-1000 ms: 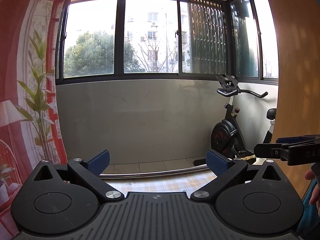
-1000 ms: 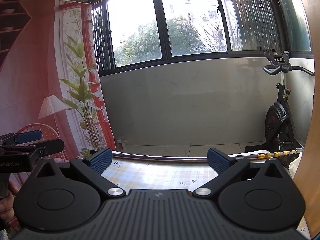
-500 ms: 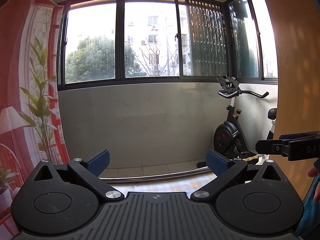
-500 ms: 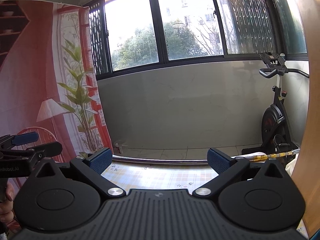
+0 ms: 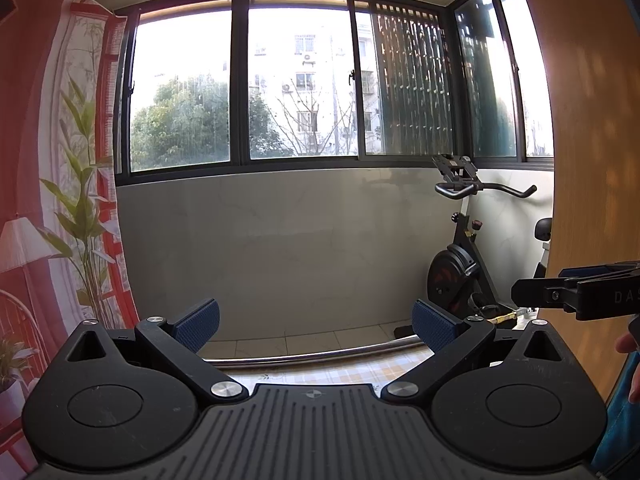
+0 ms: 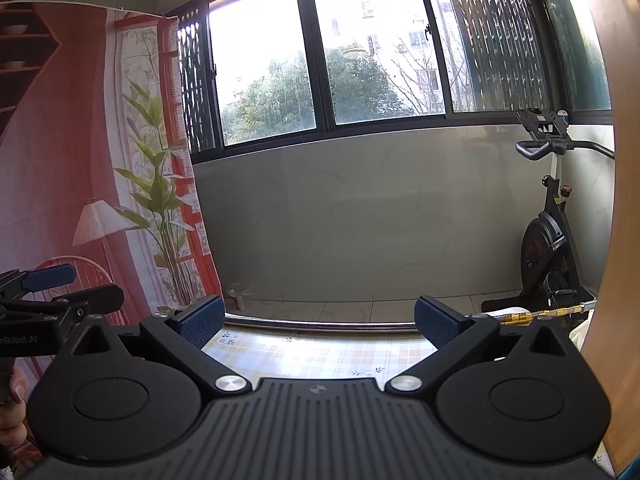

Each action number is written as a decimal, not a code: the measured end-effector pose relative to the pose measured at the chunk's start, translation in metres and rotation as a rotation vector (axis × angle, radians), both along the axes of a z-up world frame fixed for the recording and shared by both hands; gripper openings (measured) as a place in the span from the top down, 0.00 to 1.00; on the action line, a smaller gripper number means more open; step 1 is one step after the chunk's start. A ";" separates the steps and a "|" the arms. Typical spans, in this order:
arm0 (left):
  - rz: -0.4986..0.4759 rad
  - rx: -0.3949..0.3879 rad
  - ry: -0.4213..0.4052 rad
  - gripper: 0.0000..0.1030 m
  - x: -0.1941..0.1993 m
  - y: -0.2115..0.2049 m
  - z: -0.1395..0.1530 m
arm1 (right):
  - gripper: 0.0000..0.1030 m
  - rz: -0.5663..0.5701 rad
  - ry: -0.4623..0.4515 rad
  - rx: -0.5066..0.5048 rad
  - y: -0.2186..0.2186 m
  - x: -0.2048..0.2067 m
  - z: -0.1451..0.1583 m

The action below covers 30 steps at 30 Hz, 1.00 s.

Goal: Organize fruits

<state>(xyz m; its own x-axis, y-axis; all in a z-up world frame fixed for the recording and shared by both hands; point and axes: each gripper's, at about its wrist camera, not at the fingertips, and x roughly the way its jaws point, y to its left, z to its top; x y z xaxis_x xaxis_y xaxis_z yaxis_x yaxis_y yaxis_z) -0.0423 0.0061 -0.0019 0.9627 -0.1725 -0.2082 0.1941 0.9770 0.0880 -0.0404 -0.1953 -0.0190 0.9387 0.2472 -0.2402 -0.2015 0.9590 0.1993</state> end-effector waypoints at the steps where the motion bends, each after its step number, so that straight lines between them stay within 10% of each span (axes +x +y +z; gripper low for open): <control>1: -0.001 0.000 0.000 0.00 0.000 0.000 0.000 | 0.00 0.000 0.000 0.000 0.000 0.000 0.000; 30: -0.045 -0.020 -0.008 0.00 -0.001 0.010 0.000 | 0.00 0.000 0.002 0.003 -0.001 -0.002 0.000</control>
